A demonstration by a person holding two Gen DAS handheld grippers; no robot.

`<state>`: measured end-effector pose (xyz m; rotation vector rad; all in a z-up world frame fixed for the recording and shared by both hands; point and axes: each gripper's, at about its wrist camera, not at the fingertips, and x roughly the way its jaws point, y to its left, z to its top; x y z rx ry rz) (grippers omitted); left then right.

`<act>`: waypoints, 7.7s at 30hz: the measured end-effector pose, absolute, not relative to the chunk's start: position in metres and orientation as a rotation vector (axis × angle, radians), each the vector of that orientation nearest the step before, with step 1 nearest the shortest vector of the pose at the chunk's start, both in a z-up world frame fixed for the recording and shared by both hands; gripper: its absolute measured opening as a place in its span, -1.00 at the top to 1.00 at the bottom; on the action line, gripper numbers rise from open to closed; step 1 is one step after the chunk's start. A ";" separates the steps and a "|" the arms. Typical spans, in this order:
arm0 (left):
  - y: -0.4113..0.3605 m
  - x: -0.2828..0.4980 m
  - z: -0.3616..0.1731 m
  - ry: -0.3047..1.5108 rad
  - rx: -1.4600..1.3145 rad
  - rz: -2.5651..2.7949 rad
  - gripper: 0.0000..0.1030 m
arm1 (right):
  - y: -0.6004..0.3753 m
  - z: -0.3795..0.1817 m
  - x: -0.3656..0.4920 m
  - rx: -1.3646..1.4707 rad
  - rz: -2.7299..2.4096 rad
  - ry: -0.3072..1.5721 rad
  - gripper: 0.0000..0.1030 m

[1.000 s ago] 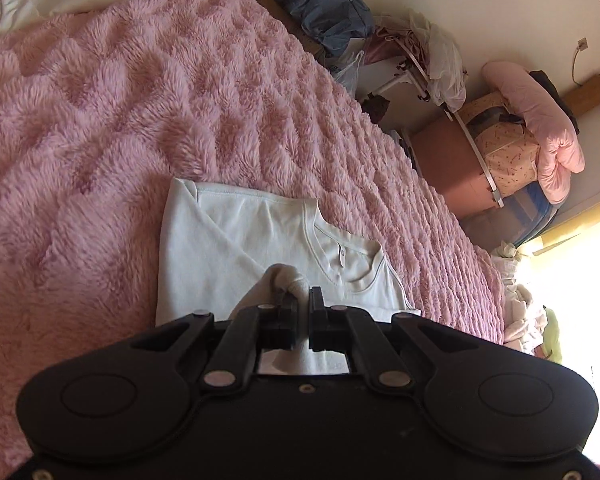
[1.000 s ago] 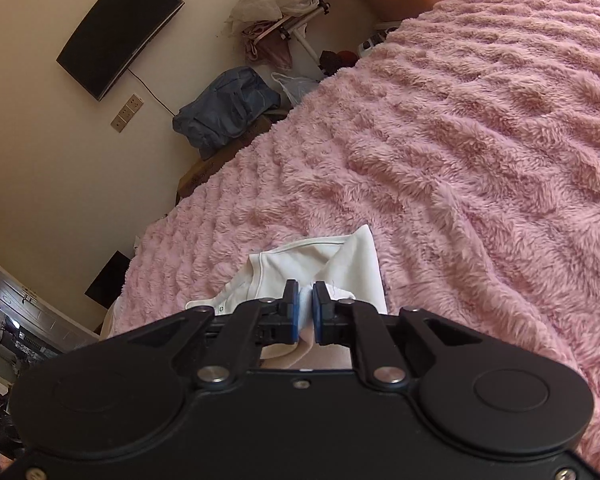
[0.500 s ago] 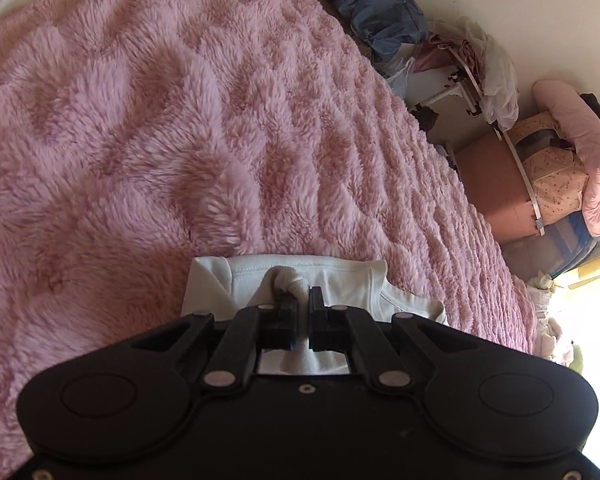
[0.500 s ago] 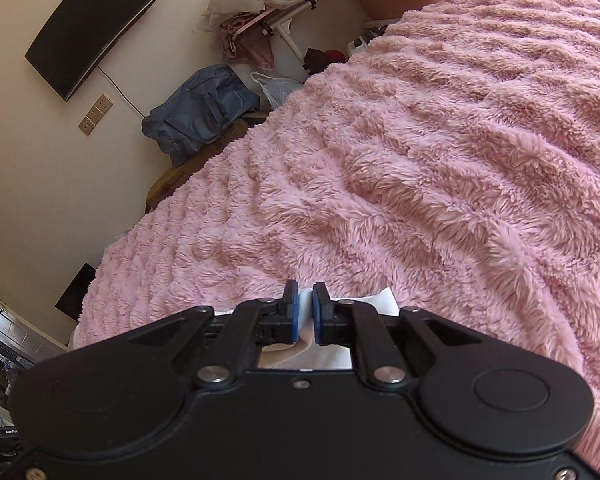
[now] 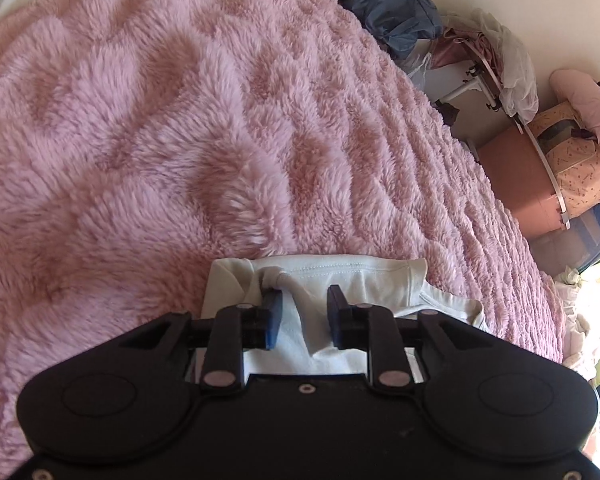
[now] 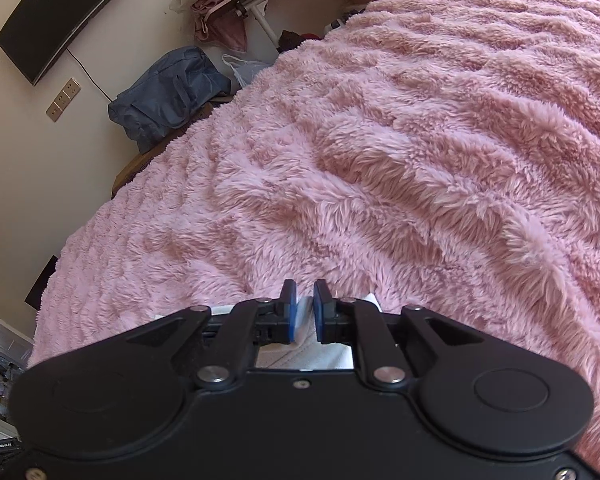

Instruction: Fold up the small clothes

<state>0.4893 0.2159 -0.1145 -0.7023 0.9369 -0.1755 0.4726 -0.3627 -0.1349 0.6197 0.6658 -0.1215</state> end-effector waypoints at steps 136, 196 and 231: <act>0.182 0.256 -0.155 0.811 0.127 -0.435 0.91 | -0.339 -0.148 0.252 0.173 0.058 0.800 0.02; 0.187 0.400 -0.137 0.784 -0.223 -0.243 0.08 | -0.057 -0.172 0.270 -0.001 0.479 0.793 -0.10; 0.169 0.426 -0.156 0.754 -0.340 -0.342 0.03 | -0.117 -0.158 0.486 -0.274 -0.050 0.585 -0.15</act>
